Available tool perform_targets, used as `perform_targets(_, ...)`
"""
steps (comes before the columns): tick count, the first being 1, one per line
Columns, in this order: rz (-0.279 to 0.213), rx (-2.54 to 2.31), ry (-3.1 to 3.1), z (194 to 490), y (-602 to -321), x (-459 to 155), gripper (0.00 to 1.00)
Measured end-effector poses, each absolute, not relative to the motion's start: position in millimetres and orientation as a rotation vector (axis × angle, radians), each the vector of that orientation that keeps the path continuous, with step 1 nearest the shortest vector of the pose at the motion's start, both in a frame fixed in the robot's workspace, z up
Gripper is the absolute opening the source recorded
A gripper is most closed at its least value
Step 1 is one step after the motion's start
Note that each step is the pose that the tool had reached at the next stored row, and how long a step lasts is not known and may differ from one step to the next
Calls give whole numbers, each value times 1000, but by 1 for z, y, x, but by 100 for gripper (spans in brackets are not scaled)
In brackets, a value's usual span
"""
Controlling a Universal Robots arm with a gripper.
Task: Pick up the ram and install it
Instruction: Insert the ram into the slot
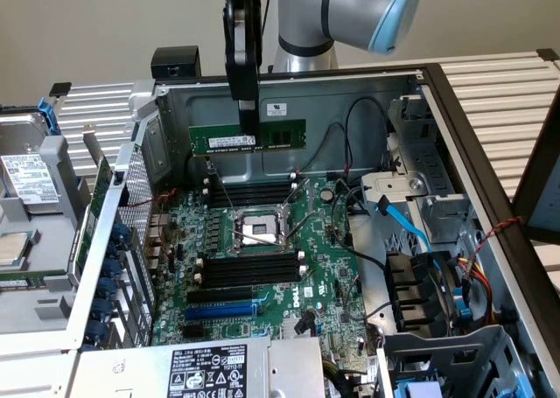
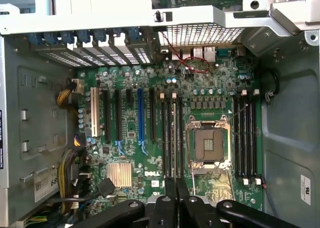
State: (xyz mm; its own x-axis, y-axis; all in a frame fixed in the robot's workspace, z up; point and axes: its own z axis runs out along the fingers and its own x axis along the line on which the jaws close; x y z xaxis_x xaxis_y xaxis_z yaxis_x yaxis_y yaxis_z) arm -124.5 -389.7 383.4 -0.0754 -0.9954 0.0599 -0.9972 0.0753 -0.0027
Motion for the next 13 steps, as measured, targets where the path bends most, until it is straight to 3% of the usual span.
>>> perform_targets(13, 55, 2112, -2277, 364, -390, -125, 12)
